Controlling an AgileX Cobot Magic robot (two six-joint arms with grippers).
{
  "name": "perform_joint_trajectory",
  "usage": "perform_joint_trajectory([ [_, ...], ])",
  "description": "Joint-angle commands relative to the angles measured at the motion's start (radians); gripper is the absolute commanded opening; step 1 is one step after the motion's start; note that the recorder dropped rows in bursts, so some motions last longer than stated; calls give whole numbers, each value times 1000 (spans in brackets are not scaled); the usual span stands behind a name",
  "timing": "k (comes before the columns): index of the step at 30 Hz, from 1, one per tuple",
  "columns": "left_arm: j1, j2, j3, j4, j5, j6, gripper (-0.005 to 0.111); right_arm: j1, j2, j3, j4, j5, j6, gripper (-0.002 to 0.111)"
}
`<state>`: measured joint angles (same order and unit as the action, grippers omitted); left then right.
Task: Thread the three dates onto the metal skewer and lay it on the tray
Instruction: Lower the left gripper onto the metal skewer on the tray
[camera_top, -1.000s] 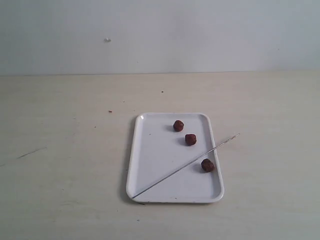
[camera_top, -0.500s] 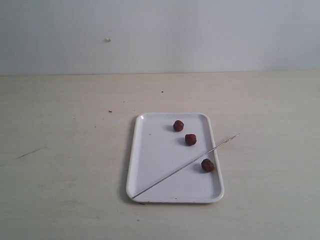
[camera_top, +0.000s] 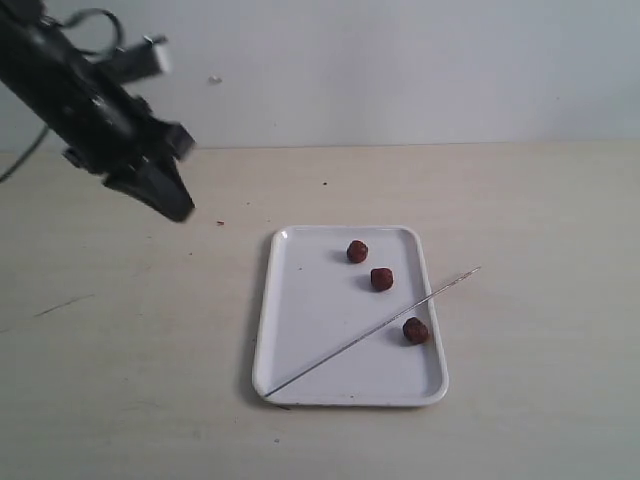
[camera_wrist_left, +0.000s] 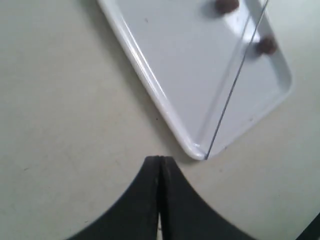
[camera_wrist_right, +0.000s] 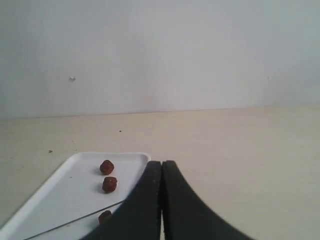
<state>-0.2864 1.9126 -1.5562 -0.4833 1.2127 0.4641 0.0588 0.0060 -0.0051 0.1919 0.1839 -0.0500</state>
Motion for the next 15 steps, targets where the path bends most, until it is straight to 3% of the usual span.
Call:
perform_joint_trajectory([
  [1, -220, 54, -6, 201, 8, -24, 0, -7, -6, 5, 1, -6, -1, 0],
  [7, -388, 76, -6, 184, -102, -19, 0, -7, -6, 5, 1, -6, -1, 0],
  [15, -458, 99, -6, 157, -218, -13, 2, -7, -6, 5, 0, -6, -1, 0],
])
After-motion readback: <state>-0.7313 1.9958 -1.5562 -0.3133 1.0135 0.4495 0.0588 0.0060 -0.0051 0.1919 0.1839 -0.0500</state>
